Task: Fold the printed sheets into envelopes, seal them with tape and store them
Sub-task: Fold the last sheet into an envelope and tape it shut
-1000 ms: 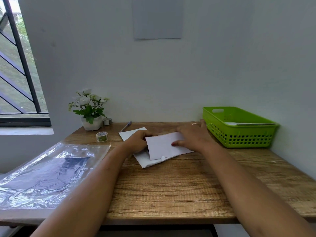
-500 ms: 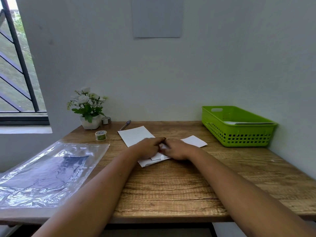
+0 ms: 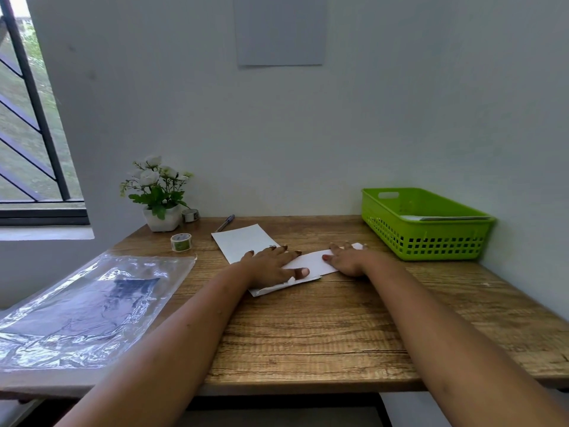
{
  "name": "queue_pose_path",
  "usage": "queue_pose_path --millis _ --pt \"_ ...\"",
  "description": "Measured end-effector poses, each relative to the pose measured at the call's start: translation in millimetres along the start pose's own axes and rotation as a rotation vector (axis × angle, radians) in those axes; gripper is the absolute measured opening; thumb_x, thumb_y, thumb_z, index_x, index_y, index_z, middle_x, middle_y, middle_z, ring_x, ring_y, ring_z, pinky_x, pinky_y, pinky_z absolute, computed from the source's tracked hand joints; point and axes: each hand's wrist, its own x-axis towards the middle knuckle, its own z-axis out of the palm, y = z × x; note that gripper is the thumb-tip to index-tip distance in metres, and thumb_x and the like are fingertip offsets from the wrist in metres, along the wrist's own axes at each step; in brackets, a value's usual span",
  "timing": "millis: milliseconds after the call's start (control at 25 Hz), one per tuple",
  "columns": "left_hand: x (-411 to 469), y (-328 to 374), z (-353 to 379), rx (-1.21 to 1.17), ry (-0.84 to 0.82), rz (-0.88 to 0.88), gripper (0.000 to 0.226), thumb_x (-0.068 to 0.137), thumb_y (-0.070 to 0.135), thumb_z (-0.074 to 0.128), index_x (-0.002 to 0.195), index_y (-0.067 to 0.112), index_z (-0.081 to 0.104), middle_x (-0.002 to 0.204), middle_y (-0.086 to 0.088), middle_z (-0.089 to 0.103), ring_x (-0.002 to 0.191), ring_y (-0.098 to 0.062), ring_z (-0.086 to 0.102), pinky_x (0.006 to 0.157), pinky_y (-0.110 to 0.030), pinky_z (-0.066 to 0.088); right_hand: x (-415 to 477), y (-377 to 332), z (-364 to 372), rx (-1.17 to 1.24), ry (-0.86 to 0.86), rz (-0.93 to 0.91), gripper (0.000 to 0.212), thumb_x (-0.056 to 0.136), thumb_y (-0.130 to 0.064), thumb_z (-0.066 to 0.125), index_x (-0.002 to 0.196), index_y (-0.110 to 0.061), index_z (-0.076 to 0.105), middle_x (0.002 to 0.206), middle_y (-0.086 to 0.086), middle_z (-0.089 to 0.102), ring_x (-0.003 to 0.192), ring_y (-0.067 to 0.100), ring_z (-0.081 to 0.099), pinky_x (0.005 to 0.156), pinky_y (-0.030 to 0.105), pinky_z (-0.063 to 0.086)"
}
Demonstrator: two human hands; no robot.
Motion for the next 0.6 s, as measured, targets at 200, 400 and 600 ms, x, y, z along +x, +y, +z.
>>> queue_pose_path --millis 200,400,600 --pt "1.8 -3.4 -1.2 -0.034 0.054 0.015 0.072 0.085 0.072 0.031 0.148 0.041 0.014 0.160 0.003 0.010 0.146 -0.024 0.011 0.114 -0.054 0.013 -0.4 -1.4 -0.6 0.084 0.083 0.193 0.071 0.090 -0.062 0.021 0.151 -0.027 0.013 0.160 0.011 0.009 0.146 0.036 0.009 0.115 0.056 0.014" --pt "0.6 -2.1 -3.8 -0.092 0.215 -0.002 0.051 0.090 0.060 0.042 0.137 0.042 0.042 0.152 0.004 0.031 0.138 -0.026 0.028 0.107 -0.048 0.029 -31.4 -14.9 -17.4 0.181 0.148 -0.278 0.047 0.096 -0.029 0.049 0.142 -0.026 0.040 0.150 0.005 0.038 0.136 0.025 0.038 0.109 0.035 0.032" --pt "1.2 -1.6 -3.3 -0.144 0.393 0.023 0.032 0.095 0.031 0.050 0.126 0.028 0.059 0.139 0.001 0.050 0.128 -0.018 0.043 0.104 -0.030 0.033 -29.6 -16.0 -14.1 0.139 0.090 -0.294 0.043 0.100 -0.034 0.039 0.142 -0.037 0.038 0.156 0.002 0.029 0.141 0.024 0.031 0.112 0.034 0.024"
